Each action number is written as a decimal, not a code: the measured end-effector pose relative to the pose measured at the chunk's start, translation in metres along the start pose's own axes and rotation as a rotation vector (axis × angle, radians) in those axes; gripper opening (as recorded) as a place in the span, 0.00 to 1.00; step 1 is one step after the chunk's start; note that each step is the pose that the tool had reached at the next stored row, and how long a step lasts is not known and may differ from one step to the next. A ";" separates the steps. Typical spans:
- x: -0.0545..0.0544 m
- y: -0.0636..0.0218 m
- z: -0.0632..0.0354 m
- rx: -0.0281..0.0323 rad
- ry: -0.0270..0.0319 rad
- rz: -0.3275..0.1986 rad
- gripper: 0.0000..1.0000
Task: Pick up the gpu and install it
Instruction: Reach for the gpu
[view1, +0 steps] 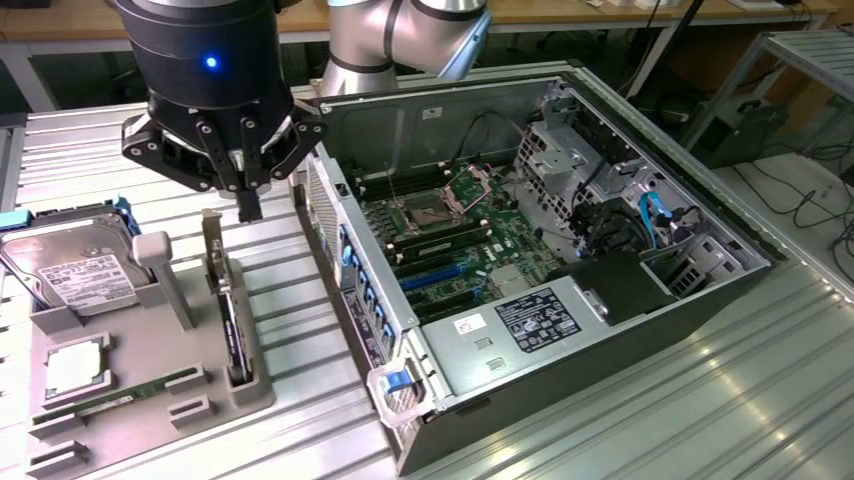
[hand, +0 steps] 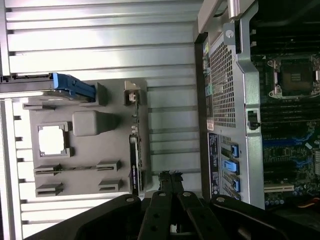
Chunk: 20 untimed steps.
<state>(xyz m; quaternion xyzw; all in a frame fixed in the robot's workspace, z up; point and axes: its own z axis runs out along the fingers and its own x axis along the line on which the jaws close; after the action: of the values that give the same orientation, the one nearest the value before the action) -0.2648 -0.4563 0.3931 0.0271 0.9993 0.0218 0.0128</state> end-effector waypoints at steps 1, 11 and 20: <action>0.001 -0.0008 0.0000 0.0000 0.0000 0.000 0.11; 0.008 -0.0064 -0.0004 -0.0001 0.0000 -0.002 0.11; 0.015 -0.0105 -0.0007 -0.0001 0.0002 -0.004 0.11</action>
<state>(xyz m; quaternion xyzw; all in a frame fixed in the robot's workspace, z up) -0.2804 -0.4661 0.3930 0.0249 0.9994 0.0219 0.0128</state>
